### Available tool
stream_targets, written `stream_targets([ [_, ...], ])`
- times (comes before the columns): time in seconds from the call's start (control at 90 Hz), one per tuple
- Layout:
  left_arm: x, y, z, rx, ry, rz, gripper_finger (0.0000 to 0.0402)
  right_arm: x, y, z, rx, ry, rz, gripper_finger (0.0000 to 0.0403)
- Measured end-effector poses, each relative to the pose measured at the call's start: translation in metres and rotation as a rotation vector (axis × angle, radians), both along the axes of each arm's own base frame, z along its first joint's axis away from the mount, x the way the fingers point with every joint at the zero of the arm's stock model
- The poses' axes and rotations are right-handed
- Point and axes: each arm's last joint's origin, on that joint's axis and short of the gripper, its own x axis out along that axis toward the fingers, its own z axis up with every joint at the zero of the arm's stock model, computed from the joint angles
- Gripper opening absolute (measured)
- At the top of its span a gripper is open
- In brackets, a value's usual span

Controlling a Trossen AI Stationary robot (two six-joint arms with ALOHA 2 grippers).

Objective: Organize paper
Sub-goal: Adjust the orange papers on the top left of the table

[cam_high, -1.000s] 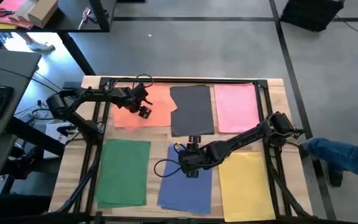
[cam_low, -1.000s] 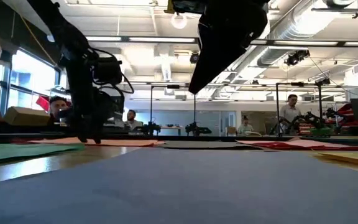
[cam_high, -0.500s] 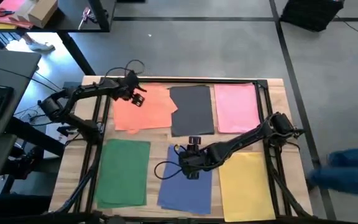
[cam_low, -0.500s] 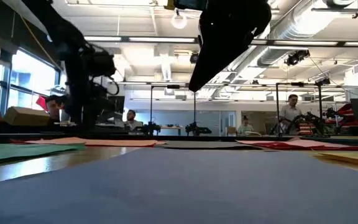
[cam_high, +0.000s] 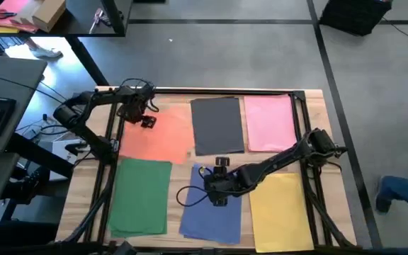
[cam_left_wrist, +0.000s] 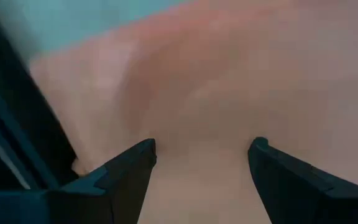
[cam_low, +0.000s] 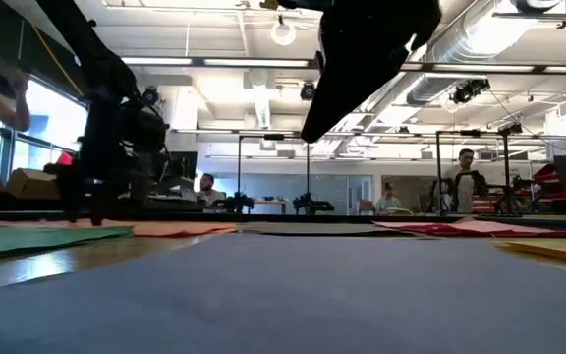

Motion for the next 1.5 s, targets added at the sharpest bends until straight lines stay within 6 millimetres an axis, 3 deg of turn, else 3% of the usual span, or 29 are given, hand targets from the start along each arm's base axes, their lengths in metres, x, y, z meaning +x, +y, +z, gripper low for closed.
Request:
stream_targets([
  [0.233, 0.004, -0.004, 0.021, 0.140, -0.058, -0.108, 0.0244, -0.002, 0.005, 0.000, -0.029, -0.013, 0.001, 0.0176],
  [0.322, 0.007, -0.008, 0.034, 0.220, -0.107, -0.154, 0.0227, -0.002, 0.005, 0.000, -0.036, -0.016, -0.001, 0.0176],
  [0.422, 0.008, -0.017, 0.046, 0.252, -0.138, -0.199, 0.0173, -0.002, 0.005, 0.000, -0.035, -0.015, -0.004, 0.0176],
  [0.567, 0.014, -0.031, 0.043, 0.181, -0.163, -0.319, 0.0052, -0.002, 0.005, 0.000, -0.032, -0.016, -0.008, 0.0176],
  [0.656, 0.027, -0.043, 0.035, 0.144, -0.273, -0.416, 0.0011, -0.002, 0.005, 0.001, -0.031, -0.021, -0.008, 0.0176],
  [0.878, 0.072, -0.081, 0.032, 0.240, -0.495, -0.799, 0.0011, -0.001, 0.003, 0.001, -0.035, -0.021, -0.011, 0.0176],
  [0.989, 0.090, -0.093, 0.027, 0.310, -0.568, -0.824, 0.0002, 0.000, 0.000, 0.001, -0.035, -0.026, -0.019, 0.0176],
  [1.222, 0.113, -0.086, -0.012, 0.316, -0.531, -0.742, 0.0001, 0.003, -0.003, 0.002, -0.025, -0.044, -0.031, 0.0176],
  [1.356, 0.116, -0.061, -0.022, 0.465, -0.426, -0.614, 0.0000, 0.003, -0.003, 0.001, -0.017, -0.045, -0.038, 0.0176],
  [1.5, 0.103, -0.026, -0.016, 0.588, -0.329, -0.424, 0.0000, 0.003, -0.003, 0.001, 0.001, -0.048, -0.062, 0.0176],
])
